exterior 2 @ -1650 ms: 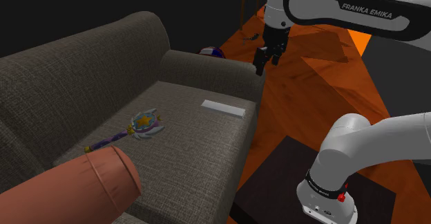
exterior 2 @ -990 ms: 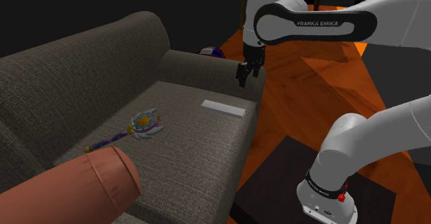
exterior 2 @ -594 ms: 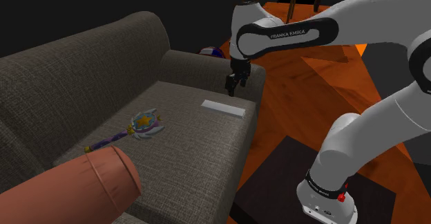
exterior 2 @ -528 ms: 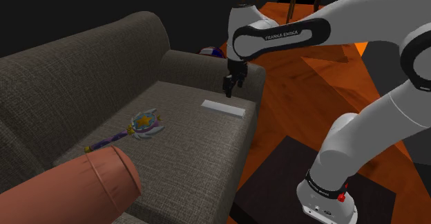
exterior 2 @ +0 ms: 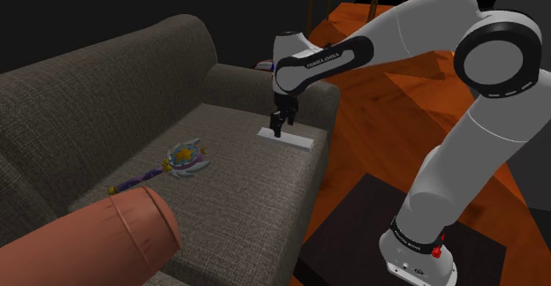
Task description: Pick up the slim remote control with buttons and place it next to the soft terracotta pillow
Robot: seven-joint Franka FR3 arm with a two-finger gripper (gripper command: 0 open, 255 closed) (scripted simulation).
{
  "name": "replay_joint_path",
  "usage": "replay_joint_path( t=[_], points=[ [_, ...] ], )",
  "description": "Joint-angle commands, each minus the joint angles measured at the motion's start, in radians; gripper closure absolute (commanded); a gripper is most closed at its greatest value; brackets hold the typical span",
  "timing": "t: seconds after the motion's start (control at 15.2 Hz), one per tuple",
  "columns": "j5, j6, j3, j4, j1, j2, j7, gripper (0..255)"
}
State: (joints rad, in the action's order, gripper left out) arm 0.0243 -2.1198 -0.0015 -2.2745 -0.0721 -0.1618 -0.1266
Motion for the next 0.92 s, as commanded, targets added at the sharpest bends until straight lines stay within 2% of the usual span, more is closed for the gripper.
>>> replay_joint_path(
  t=[0.0, 0.33, 0.86],
  points=[
    [0.002, -0.028, -0.001, -0.015, 0.000, 0.014, -0.006, 0],
    [0.004, -0.105, 0.000, -0.055, -0.001, 0.051, -0.007, 0],
    [0.004, -0.105, 0.000, -0.055, -0.001, 0.051, -0.007, 0]
  ],
)
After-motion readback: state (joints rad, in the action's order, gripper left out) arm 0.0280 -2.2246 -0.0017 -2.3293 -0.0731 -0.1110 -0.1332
